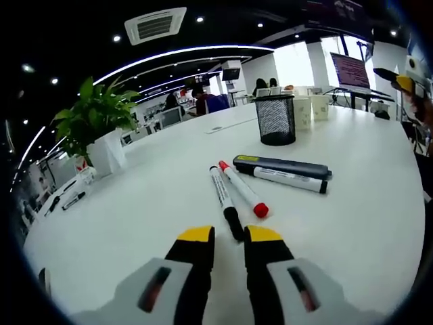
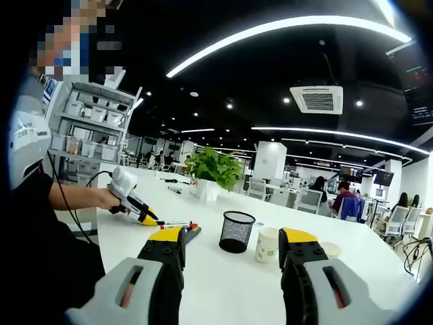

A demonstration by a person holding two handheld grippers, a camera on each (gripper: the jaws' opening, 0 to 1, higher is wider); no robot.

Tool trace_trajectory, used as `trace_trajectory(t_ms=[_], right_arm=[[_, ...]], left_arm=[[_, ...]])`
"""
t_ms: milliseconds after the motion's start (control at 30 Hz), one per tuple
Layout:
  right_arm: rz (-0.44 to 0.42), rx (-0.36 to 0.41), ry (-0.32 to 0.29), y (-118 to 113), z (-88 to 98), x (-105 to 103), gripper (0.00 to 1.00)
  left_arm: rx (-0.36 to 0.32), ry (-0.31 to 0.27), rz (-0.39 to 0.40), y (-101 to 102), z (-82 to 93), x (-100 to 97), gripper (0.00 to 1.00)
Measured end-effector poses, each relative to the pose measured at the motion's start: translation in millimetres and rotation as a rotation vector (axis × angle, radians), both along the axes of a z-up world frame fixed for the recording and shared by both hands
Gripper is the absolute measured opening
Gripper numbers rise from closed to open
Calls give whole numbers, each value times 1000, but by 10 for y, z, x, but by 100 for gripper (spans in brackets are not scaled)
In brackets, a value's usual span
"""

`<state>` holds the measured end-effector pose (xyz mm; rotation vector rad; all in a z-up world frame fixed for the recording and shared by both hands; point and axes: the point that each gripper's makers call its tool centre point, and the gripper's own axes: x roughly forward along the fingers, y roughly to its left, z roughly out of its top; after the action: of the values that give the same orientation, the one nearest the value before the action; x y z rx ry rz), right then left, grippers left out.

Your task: Place the scattered laser pointers and whiteboard markers into the pen holder and stack the scattered paper cups together

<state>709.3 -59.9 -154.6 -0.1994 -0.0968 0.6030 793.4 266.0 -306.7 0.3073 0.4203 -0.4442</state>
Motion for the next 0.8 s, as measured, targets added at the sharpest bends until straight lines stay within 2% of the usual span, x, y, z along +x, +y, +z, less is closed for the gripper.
trace_trajectory(t_ms=[233, 333, 467, 533, 800], right_arm=[[-7, -4, -5, -18, -1, 0, 54], [-6, 0, -4, -16, 2, 8, 55], [-7, 3, -8, -16, 17, 3, 55], [-10, 0, -9, -15, 20, -2, 55], [-7, 1, -2, -1, 5, 31, 55]], left_arm=[[-28, 8, 31, 120, 9, 13, 16], [-71, 19, 47, 171, 19, 4, 19], [-78, 22, 48, 181, 17, 9, 17], [-113, 36, 34, 170, 7, 22, 17], [-127, 28, 38, 215, -18, 113, 16]])
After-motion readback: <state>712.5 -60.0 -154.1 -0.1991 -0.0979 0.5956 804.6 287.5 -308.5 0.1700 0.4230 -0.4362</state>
